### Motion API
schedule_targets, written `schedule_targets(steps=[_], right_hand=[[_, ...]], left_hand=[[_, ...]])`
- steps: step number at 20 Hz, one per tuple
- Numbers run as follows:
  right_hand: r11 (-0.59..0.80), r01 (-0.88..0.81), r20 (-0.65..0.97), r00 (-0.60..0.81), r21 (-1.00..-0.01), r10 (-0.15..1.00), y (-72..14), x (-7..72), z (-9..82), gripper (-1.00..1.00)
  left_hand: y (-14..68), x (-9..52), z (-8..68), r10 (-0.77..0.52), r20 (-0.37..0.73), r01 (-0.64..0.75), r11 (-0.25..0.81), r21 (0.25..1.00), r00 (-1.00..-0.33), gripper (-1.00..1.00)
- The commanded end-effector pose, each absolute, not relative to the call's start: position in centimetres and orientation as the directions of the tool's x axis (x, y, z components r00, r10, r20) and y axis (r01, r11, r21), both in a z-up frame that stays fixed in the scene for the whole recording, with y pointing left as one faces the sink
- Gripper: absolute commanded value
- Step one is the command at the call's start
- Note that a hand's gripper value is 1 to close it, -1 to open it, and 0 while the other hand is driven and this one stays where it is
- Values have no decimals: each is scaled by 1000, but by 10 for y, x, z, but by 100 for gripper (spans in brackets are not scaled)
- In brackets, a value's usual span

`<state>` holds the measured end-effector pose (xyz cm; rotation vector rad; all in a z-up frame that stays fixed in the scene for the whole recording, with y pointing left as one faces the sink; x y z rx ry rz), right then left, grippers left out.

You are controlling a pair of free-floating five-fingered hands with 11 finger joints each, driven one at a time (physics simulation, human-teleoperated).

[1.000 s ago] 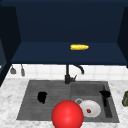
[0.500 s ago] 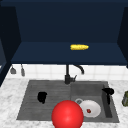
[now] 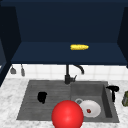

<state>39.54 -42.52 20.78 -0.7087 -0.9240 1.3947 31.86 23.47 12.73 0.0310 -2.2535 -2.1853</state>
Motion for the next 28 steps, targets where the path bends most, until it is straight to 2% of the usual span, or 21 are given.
schedule_targets(steps=[1, 12, 24, 28], right_hand=[[97, -536, 147, -52, -839, 988, -442, 395, 224, -100], [110, -603, 171, -44, -790, 984, -490, 395, 271, -100], [83, -735, 156, -32, -673, 987, -502, 383, 294, -100], [78, -722, 146, -31, -687, 989, -503, 385, 295, -100]], left_hand=[[235, 319, 127, -16, -12, -13, 31, 999, -1000, 0], [235, 319, 127, -16, -12, -13, 31, 999, -1000, 0], [235, 319, 127, -16, -12, -13, 31, 999, -1000, 0], [235, 319, 127, -16, -12, -13, 31, 999, -1000, 0]])
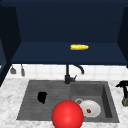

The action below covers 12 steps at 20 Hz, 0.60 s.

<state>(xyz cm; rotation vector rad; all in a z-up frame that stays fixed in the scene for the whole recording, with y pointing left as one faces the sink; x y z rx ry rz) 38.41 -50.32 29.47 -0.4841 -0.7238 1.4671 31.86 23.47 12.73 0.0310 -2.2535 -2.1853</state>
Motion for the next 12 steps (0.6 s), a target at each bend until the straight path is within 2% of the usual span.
schedule_targets(steps=[1, 8, 12], right_hand=[[76, -715, 143, -35, -695, 989, -503, 384, 295, -100], [20, -598, 59, -46, -801, 997, -476, 373, 292, -100], [43, -580, 88, -51, -813, 995, -480, 368, 295, -100]], left_hand=[[235, 319, 127, -16, -12, -13, 31, 999, -1000, 0], [235, 319, 127, -16, -12, -13, 31, 999, -1000, 0], [235, 319, 127, -16, -12, -13, 31, 999, -1000, 0]])
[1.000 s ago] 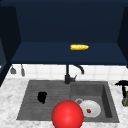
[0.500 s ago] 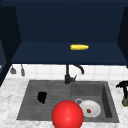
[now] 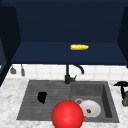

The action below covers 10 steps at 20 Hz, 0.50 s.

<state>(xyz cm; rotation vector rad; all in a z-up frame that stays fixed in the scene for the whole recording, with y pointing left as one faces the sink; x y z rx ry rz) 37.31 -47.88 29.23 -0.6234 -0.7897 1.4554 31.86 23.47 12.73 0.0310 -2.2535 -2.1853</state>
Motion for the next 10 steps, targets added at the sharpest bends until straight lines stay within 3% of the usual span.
schedule_targets(steps=[1, 10], right_hand=[[51, -587, 100, -52, -808, 994, -484, 367, 299, -100], [64, -650, 134, -59, -757, 989, -513, 337, 327, -100]], left_hand=[[235, 319, 127, -16, -12, -13, 31, 999, -1000, 0], [235, 319, 127, -16, -12, -13, 31, 999, -1000, 0]])
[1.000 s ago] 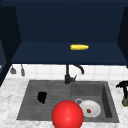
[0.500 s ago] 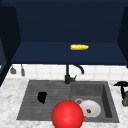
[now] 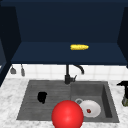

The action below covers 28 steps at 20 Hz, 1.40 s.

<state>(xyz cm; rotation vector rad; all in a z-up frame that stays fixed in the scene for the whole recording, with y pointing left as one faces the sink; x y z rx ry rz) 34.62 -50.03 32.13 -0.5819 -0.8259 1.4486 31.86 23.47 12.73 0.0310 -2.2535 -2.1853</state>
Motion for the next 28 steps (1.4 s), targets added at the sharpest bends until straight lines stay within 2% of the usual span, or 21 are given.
schedule_targets(steps=[1, 16, 24, 28], right_hand=[[67, -652, 139, -59, -755, 989, -517, 336, 329, -100], [61, -655, 145, -75, -753, 987, -554, 337, 338, -100], [38, -660, 172, -139, -750, 975, -580, 354, 315, -100], [58, -658, 163, -99, -750, 982, -576, 373, 301, -100]], left_hand=[[235, 319, 127, -16, -12, -13, 31, 999, -1000, 0], [235, 319, 127, -16, -12, -13, 31, 999, -1000, 0], [235, 319, 127, -16, -12, -13, 31, 999, -1000, 0], [235, 319, 127, -16, -12, -13, 31, 999, -1000, 0]])
